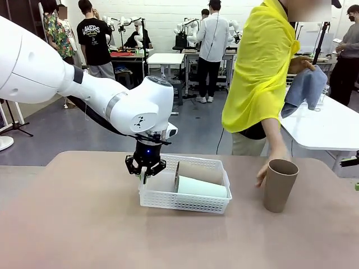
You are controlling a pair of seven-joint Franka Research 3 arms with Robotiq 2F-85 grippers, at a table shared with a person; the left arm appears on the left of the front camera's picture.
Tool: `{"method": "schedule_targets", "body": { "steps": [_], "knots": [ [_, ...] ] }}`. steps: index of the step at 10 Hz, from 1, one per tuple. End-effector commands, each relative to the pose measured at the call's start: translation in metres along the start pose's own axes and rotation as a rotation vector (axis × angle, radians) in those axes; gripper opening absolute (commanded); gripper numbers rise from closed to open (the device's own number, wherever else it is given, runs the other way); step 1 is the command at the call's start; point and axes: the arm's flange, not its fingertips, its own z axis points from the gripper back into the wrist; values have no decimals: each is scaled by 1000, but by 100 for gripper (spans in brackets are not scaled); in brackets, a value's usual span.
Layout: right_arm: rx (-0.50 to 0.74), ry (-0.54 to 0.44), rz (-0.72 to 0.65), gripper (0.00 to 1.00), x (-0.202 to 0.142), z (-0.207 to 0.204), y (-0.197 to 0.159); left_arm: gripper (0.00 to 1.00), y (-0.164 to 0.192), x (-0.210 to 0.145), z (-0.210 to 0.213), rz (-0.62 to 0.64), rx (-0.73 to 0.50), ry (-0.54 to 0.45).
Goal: Clean and organize the cups into the basket.
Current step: Pick up the Reusable plastic cup from the right side of the table and stack it inside the Organizing basket in the center of the table.
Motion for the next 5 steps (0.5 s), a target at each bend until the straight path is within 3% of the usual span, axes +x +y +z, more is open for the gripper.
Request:
{"method": "schedule_targets", "body": {
  "steps": [1,5],
  "knots": [
    [72,-18,-4,100,-14,-24,-7,0,1,-1,-2,-4,6,2],
    [116,48,-21,100,-30,-82,-9,0,1,-1,-2,-4,6,2]
  ]
}}
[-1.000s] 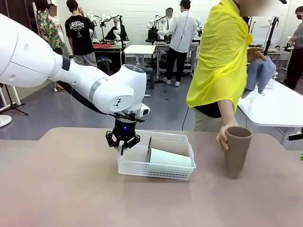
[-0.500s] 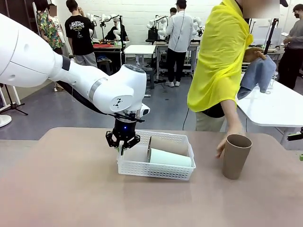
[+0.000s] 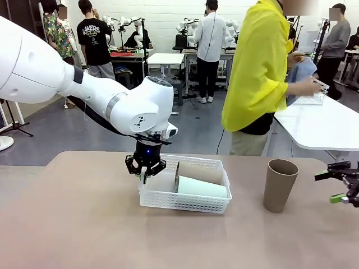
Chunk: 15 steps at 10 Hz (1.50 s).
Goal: Clean and organize the cups into the basket.
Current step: Pick up the Reusable plastic cup from the right side of the table and stack it inside the Organizing basket in the center of the table.
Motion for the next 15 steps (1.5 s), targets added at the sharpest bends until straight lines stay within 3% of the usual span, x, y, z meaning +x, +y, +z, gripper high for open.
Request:
{"method": "schedule_targets", "body": {
  "steps": [1,4,5,6,11,15],
  "knots": [
    [-17,31,24,100,-3,-17,-2,0,1,-1,-2,-4,6,2],
    [-10,54,-2,100,-15,-43,-14,0,1,-1,-2,-4,6,2],
    [-47,63,-8,100,-13,-44,-15,0,1,-1,-2,-4,6,2],
    [17,52,-4,100,-9,-31,-10,0,1,-1,-2,-4,6,2],
    [10,56,-6,100,-11,-34,-12,0,1,-1,-2,-4,6,2],
    [-134,119,-279,100,-19,-58,-24,0,1,-1,-2,-4,6,2]
  ]
}}
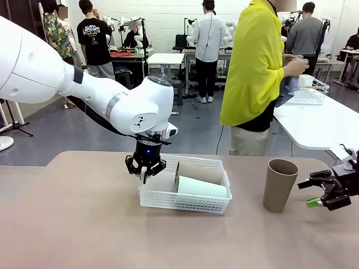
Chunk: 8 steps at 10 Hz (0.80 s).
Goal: Clean and organize the cups into the basket.
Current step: Pick up the Reusable plastic cup from the right side of the table and stack it inside the Organizing basket in the center of the table.
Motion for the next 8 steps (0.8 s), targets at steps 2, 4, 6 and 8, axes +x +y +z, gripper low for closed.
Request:
{"method": "schedule_targets", "body": {
  "steps": [2,4,6,8],
  "knots": [
    [-23,-6,-111,100,1,-26,-5,0,1,-1,-2,-4,6,2],
    [21,-19,-106,100,2,-37,-6,0,1,-1,-2,-4,6,2],
    [48,-25,-90,100,5,-43,-6,0,1,-1,-2,-4,6,2],
    [54,-14,-75,100,5,-49,-6,0,1,-1,-2,-4,6,2]
  ]
}}
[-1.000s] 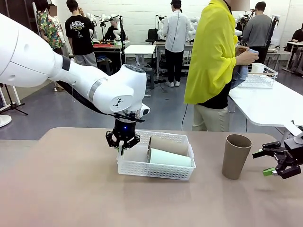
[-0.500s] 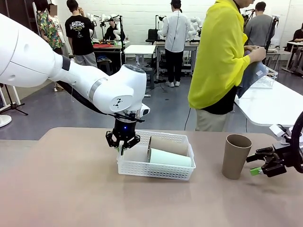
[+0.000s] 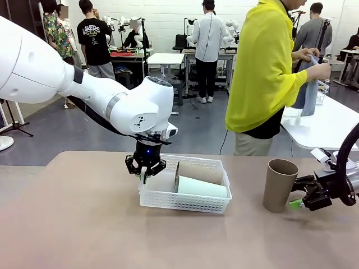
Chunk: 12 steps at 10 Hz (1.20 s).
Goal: Clean and organize the cups into the basket.
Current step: Pick up the Reusable plastic cup from the right side of the table and stack it inside the Organizing basket in the center of the table.
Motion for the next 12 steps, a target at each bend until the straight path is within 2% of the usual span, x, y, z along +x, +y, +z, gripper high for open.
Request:
{"method": "schedule_targets", "body": {
  "steps": [1,9,11,12],
  "knots": [
    [1,-3,14,100,-1,-7,-7,0,1,-1,-2,-4,6,2],
    [43,9,53,100,4,-41,-27,0,1,-1,-2,-4,6,2],
    [47,-5,83,100,8,-44,-25,0,1,-1,-2,-4,6,2],
    [56,-22,142,100,9,-44,-23,0,1,-1,-2,-4,6,2]
  ]
}}
